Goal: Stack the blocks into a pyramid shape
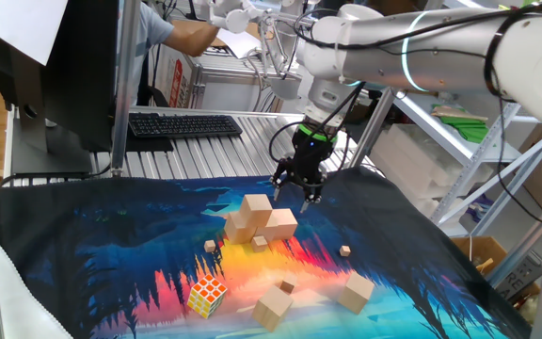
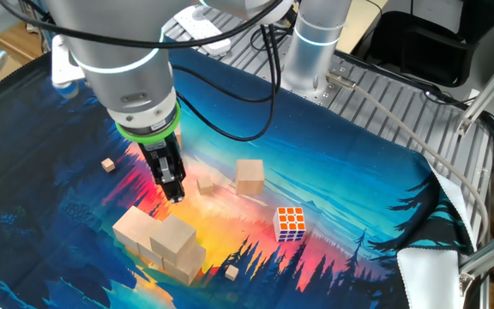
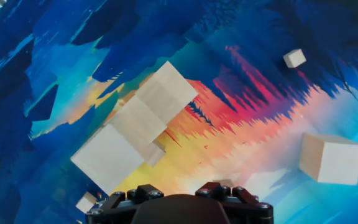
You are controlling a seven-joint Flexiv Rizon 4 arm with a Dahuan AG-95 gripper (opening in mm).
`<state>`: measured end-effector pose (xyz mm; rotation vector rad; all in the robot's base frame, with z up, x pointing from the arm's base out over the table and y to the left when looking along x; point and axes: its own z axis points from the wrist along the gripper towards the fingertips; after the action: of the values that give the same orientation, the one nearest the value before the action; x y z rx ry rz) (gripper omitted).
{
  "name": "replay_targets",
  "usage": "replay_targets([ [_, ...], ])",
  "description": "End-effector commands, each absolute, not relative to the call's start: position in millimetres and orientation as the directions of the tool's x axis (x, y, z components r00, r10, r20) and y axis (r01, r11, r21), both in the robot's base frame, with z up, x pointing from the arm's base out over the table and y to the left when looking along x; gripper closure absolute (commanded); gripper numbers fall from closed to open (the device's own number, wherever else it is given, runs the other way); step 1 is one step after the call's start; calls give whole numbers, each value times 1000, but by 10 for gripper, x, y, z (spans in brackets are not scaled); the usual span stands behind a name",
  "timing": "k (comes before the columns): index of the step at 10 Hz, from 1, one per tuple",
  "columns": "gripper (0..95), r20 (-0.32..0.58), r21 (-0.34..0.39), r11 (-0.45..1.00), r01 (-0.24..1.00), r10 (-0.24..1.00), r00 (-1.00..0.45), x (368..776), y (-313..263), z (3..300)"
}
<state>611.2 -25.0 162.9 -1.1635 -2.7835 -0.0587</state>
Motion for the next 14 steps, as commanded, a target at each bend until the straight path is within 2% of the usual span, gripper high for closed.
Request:
replay_targets([
  [1, 380, 99, -3, 695, 719, 716, -691, 6106, -251, 1629],
  [6, 380, 59, 52, 728, 684, 681, -730, 6106, -251, 1629],
  [9, 380, 30, 24, 695, 719, 718, -695, 6106, -251, 1629],
  [10, 190, 33, 9, 683, 731, 730, -682, 6101, -256, 1653],
  [14, 190, 31, -39, 674, 738, 739, -673, 6053, -441, 1954],
])
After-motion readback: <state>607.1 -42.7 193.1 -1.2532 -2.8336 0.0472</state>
